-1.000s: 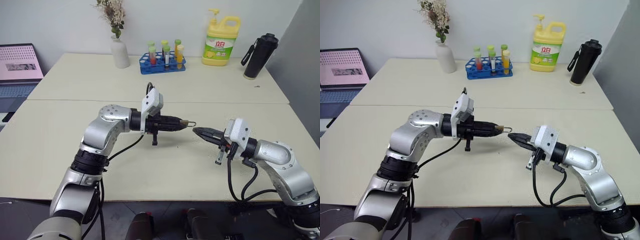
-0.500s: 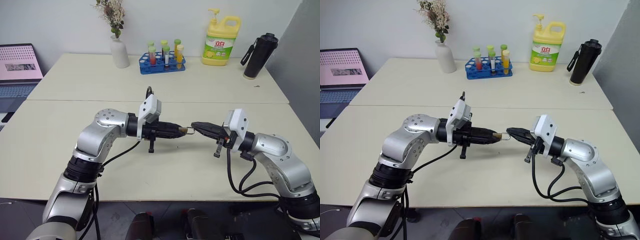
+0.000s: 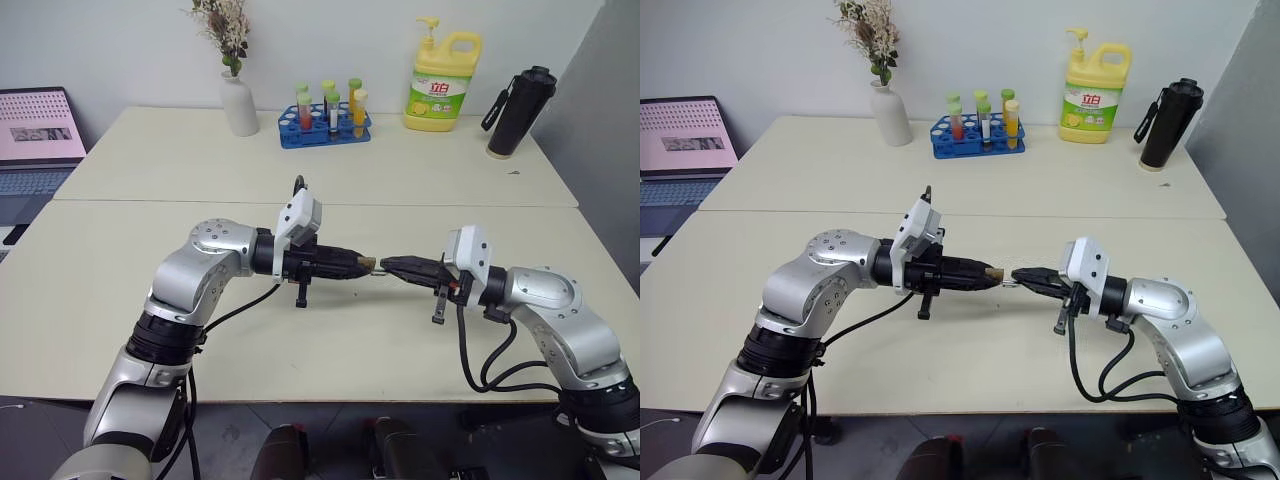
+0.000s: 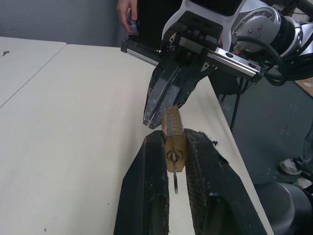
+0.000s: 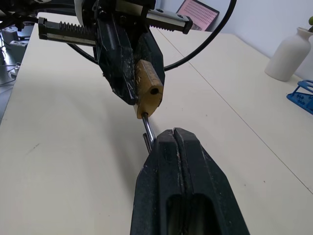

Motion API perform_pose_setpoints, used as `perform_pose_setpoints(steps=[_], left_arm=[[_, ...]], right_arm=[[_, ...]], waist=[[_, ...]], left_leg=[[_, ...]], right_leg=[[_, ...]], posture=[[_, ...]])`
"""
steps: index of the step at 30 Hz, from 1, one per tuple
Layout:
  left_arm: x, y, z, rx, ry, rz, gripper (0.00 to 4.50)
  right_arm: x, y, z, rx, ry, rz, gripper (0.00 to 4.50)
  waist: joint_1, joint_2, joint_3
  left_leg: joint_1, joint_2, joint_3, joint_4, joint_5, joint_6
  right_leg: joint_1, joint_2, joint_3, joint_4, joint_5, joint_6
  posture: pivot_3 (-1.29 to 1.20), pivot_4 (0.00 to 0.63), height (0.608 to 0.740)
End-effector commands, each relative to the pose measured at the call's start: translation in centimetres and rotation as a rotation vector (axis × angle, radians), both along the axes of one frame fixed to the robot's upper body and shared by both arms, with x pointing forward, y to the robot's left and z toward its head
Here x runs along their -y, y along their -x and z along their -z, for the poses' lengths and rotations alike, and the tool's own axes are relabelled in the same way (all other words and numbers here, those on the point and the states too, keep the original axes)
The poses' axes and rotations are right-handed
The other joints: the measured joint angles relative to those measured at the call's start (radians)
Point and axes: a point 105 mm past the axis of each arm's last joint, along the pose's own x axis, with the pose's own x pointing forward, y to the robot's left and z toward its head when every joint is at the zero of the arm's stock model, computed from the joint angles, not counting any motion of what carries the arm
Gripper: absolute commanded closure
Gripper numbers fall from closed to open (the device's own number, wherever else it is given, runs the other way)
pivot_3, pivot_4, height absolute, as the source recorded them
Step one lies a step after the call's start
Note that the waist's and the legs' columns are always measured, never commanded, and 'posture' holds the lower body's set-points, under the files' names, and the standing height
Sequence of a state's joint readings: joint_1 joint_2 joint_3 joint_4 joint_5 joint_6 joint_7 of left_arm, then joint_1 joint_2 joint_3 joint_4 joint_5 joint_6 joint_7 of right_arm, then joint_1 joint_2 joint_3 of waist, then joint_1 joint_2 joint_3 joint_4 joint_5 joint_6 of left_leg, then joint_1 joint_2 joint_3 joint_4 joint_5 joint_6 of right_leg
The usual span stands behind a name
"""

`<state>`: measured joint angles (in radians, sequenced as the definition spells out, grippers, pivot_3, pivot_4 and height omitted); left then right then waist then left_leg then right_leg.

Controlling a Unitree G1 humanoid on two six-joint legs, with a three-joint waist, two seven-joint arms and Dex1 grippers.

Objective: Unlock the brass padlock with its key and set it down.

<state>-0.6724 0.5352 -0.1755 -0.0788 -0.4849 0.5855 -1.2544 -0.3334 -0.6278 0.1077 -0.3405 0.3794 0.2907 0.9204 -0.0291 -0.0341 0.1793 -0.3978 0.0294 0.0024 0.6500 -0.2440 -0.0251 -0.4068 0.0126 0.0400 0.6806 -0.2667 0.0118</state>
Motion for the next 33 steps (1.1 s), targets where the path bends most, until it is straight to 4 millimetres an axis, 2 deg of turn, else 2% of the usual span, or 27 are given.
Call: perform_pose_setpoints(steps=[1,7,14,17,23,27,28,33], left_arm=[[0.0,0.5,-1.4,0.043,0.02,0.017,4.34],[-0.3,0.3,-1.1,-0.026,0.034,-0.014,4.34],[0.0,0.4,1.3,-0.248,0.044,-0.082,4.34],[0.3,0.7,2.5,-0.324,0.031,-0.104,4.34],[2.0,-0.5,6.5,-0.451,-0.013,-0.251,4.34],[2.3,-1.0,7.5,-0.512,-0.007,-0.287,4.34],[2.3,-1.1,7.7,-0.518,-0.007,-0.294,4.34],[2.4,-1.8,8.6,-0.505,-0.031,-0.315,4.34]], right_arm=[[-0.1,0.1,-0.5,0.03,0.008,-0.023,4.5],[1.0,-0.6,0.3,0.005,0.034,0.05,4.5],[1.9,1.9,2.1,-0.067,0.062,0.058,4.5],[2.1,2.9,2.8,-0.095,0.065,0.064,3.93],[1.9,4.7,3.5,-0.117,0.057,0.079,1.78],[1.5,5.1,3.7,-0.123,0.055,0.076,0.25],[1.4,5.1,3.7,-0.123,0.054,0.078,0.01],[1.2,5.3,4.1,-0.134,0.06,0.082,0.0]], waist=[[0.0,0.0,0.0],[0.0,0.0,0.0],[0.0,0.0,0.0],[0.0,0.0,0.0],[0.001,0.0,0.0],[-0.001,0.0,0.0],[-0.001,0.0,0.0],[0.0,0.0,0.0]], left_leg=[[0.0,0.0,0.0,0.0,0.0,0.0],[0.0,0.0,0.0,0.0,0.0,0.0],[0.0,0.0,0.0,0.0,0.0,0.0],[0.0,0.0,0.0,0.0,0.0,0.0],[0.0,0.0,-0.001,0.0,0.0,0.0],[0.0,0.0,-0.001,0.001,0.0,0.0],[0.0,0.0,-0.001,0.0,0.0,0.0],[0.0,-0.001,0.0,0.0,0.0,0.0]], right_leg=[[0.0,0.0,0.0,0.0,0.0,0.0],[0.0,0.0,0.0,0.0,0.0,0.0],[0.0,0.0,0.0,0.0,0.0,0.0],[0.0,0.0,0.0,0.0,0.0,0.0],[0.0,0.0,0.0,0.0,0.0,0.0],[0.0,0.0,0.0,0.0,0.0,0.001],[0.0,0.0,0.0,0.0,0.0,0.001],[0.0,0.001,0.0,0.0,0.0,0.001]], posture=[[0.0,0.15,0.74],[0.0,0.15,0.74],[0.0,0.15,0.74],[0.0,0.15,0.74],[0.0,0.15,0.74],[0.0,0.15,0.74],[0.0,0.15,0.74],[0.0,0.15,0.74]])
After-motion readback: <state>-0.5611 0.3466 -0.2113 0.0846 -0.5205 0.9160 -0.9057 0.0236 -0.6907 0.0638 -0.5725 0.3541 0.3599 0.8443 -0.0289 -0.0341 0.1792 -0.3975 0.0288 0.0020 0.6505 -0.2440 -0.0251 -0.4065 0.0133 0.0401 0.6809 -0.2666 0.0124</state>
